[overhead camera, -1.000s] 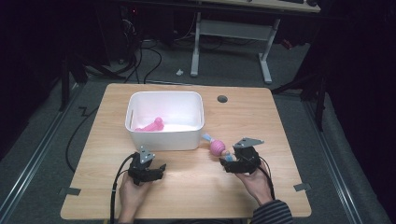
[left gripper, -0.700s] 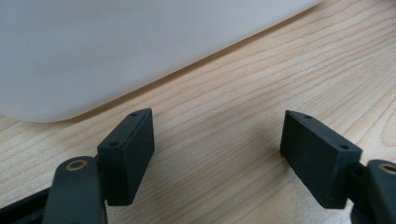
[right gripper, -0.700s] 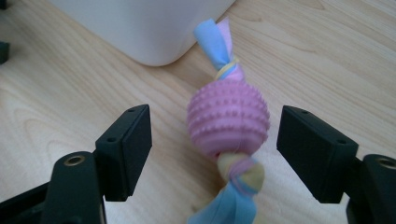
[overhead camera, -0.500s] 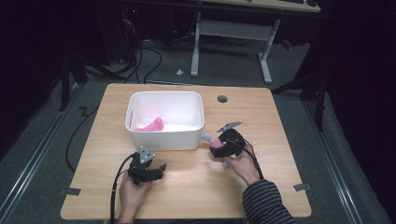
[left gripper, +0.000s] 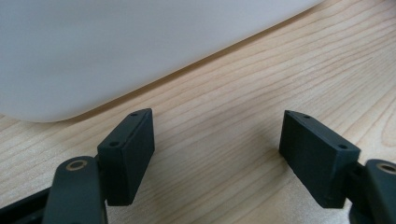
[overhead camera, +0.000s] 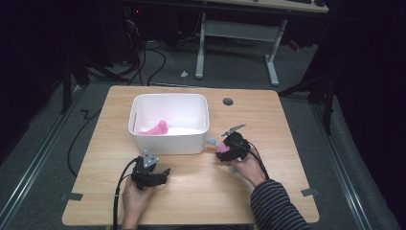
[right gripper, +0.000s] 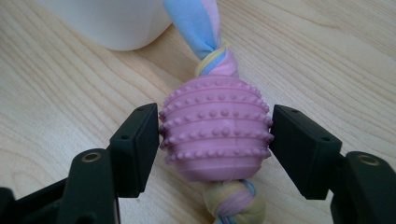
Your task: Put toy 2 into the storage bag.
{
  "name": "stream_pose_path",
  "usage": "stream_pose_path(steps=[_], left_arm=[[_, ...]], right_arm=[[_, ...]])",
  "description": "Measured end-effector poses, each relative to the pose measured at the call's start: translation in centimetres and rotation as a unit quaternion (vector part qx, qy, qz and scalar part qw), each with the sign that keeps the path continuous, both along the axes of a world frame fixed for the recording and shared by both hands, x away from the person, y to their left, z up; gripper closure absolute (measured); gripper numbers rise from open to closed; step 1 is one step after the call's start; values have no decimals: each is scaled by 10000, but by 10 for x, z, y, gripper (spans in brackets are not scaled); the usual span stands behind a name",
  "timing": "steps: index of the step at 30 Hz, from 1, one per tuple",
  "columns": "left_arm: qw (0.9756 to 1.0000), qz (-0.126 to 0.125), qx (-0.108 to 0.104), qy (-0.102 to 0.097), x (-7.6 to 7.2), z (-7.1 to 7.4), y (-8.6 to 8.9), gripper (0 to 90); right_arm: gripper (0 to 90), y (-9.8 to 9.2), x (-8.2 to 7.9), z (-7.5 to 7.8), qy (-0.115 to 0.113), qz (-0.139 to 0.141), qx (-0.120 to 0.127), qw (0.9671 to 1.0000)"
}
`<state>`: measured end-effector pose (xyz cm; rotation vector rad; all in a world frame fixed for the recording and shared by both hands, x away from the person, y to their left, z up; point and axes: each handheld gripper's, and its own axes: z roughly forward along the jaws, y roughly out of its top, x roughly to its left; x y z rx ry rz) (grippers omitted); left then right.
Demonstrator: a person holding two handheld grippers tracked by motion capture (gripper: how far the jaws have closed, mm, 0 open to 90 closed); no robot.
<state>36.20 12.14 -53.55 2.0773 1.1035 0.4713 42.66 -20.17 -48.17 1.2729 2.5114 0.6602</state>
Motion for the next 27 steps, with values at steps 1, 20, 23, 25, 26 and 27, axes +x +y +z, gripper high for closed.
stream_pose_path(steps=[1, 20, 23, 25, 26, 27], left_arm=[[10000, 0, 0, 0, 0, 0, 0, 269], [10000, -1, 4, 2, 0, 0, 0, 265], [10000, 2, 6, -3, 0, 0, 0, 266], [10000, 1, 4, -2, 0, 0, 0, 267], [10000, 1, 2, -2, 0, 0, 0, 268], [10000, 0, -1, -1, 0, 0, 0, 269]], right_arm=[[348, 0, 0, 0, 0, 0, 0, 10000], [354, -48, -26, 69, -389, 372, 694, 9961], [351, -50, -25, 85, -504, 548, 853, 9936], [350, -51, -25, 91, -686, 539, 936, 9918], [350, -53, -25, 92, -713, 504, 1018, 9910], [351, -54, -23, 92, -697, 506, 1100, 9902]])
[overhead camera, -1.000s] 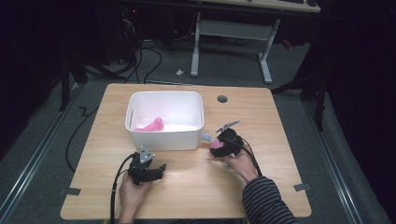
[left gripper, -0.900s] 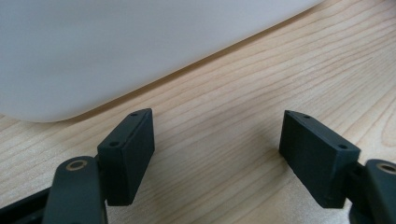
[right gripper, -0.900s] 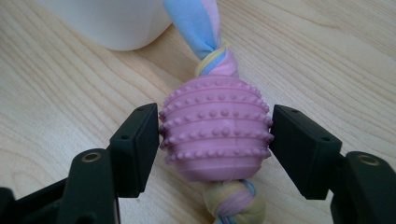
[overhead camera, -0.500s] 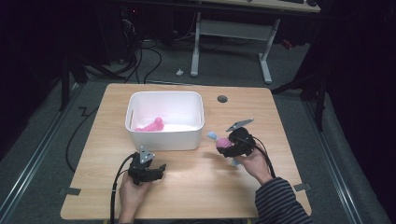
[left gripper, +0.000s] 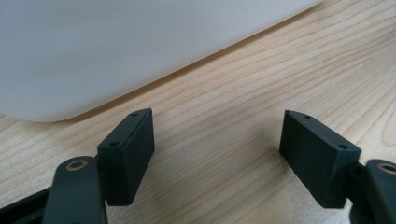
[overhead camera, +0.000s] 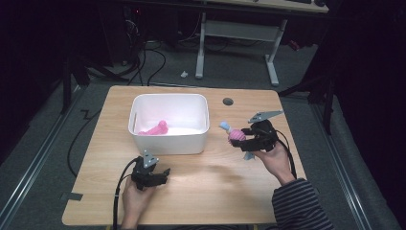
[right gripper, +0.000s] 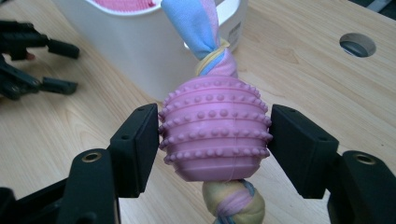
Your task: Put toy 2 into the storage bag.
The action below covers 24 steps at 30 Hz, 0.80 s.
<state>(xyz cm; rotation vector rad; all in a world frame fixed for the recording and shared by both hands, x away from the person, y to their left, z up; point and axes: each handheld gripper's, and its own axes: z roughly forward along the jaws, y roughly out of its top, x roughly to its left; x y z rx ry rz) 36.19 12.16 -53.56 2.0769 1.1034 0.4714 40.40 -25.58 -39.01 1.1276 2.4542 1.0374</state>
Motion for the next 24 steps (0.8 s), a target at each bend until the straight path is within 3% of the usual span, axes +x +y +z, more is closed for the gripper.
stream_pose_path(steps=[6, 15, 24], left_arm=[[9999, 94, 40, 1, 0, 0, 0, 263], [9999, 89, 53, 4, 0, 0, 0, 264], [10000, 75, 32, -2, -1, 0, 0, 260]], right_arm=[[352, 12, 3, 14, -141, 109, -158, 9997], [356, 37, 14, 33, -215, 423, -27, 9989], [357, 64, 21, 50, -334, 797, -286, 9958]])
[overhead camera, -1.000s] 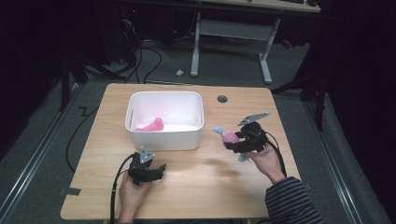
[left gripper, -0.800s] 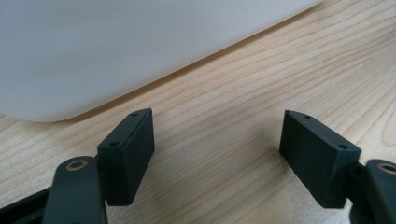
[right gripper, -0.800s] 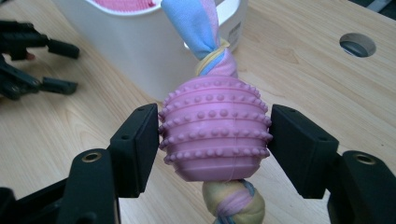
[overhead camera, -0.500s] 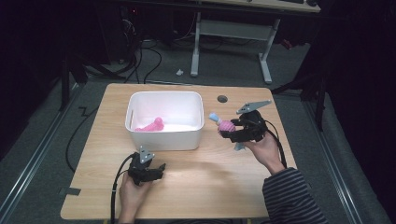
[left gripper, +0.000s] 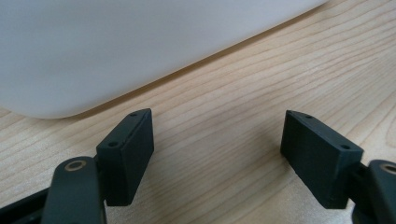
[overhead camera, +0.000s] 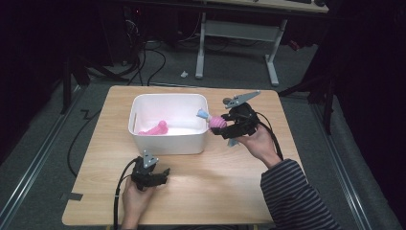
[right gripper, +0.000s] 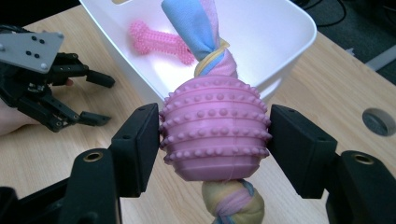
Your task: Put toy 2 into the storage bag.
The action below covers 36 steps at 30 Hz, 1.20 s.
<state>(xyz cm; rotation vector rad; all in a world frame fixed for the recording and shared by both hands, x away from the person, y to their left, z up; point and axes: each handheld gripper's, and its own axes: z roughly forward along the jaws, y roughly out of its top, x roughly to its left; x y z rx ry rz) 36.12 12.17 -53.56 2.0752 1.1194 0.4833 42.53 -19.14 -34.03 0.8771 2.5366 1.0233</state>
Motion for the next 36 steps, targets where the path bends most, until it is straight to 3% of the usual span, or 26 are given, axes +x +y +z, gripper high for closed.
stream_pose_path(steps=[4, 10, 21, 23, 27, 36], left_arm=[[10000, 2, -6, -1, 0, 0, 0, 260], [10000, -7, -7, 3, 0, 0, 0, 259], [10000, -6, -26, 10, 1, 0, 0, 265], [10000, -26, 16, 9, 1, 0, 0, 260], [10000, -4, -8, 1, 1, 0, 0, 260], [10000, -12, -7, 8, 1, 0, 0, 262]], right_arm=[[357, 10, 6, 8, -72, 159, -25, 9998], [357, 29, 26, 13, 17, 265, -65, 9996], [356, 55, 42, 20, 61, 476, -90, 9988], [356, 61, 44, 19, 46, 574, -54, 9983], [356, 79, 52, 12, 105, 677, -224, 9974], [354, 101, 52, 4, 220, 893, -296, 9953]])
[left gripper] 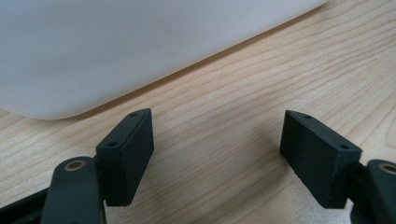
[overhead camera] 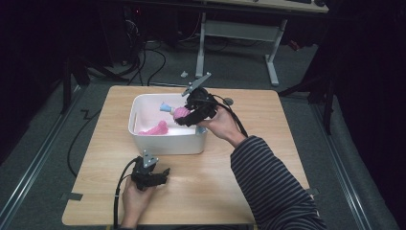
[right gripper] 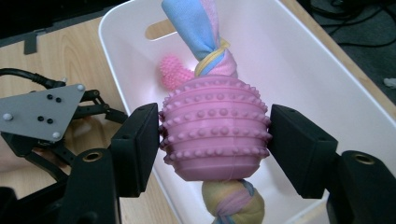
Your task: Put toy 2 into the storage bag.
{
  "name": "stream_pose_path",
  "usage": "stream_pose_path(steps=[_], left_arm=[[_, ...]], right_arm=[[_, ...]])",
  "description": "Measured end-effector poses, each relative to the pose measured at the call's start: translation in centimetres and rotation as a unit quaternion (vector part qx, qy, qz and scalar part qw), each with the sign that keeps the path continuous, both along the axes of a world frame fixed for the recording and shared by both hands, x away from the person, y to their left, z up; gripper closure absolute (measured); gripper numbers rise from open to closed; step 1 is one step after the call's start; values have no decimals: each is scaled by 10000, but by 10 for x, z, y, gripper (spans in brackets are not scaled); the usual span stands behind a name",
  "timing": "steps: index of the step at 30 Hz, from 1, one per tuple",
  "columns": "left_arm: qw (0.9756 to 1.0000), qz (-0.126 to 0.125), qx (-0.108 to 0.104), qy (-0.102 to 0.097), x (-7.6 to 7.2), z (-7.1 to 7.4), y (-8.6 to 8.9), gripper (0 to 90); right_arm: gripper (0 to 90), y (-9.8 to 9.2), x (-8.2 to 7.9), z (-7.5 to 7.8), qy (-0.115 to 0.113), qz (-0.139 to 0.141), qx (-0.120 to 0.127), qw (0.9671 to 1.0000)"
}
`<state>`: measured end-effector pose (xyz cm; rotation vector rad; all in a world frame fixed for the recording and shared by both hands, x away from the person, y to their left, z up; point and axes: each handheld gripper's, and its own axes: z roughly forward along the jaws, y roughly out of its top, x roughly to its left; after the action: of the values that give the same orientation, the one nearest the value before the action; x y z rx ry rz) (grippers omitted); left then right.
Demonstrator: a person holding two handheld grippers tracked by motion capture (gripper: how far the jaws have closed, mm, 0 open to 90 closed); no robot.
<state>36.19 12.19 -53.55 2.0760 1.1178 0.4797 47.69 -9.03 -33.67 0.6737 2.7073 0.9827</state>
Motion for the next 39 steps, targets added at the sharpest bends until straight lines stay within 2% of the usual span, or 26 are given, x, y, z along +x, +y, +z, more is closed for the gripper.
stream_pose_path(steps=[7, 9, 18, 22, 25, 31, 34, 39], left_arm=[[10000, -1, -8, 2, 0, 0, 0, 262], [10000, 4, -9, -3, 0, 0, 0, 260], [10000, -11, 14, -2, 0, 0, 0, 258], [10000, -12, 14, -2, 0, 0, 0, 257], [10000, -5, -7, -2, 0, 0, 0, 258], [10000, -31, -11, -2, -1, 0, 0, 251], [10000, -27, -18, 0, -1, 0, 0, 254], [10000, -29, -10, -3, -1, 0, 0, 252]], right_arm=[[349, 14, -4, -14, 143, 243, -153, 9995], [346, 17, -4, -18, 240, 272, -308, 9989], [331, 16, -1, -19, 416, 212, -244, 9986], [293, 13, 2, -20, 607, 148, -162, 9979], [284, 11, 2, -20, 595, 157, -95, 9981], [301, -7, -9, -14, 439, -4, 113, 9990], [312, -32, -22, -9, 271, -292, 411, 9984], [329, -68, -34, -7, 28, -689, 581, 9959]])
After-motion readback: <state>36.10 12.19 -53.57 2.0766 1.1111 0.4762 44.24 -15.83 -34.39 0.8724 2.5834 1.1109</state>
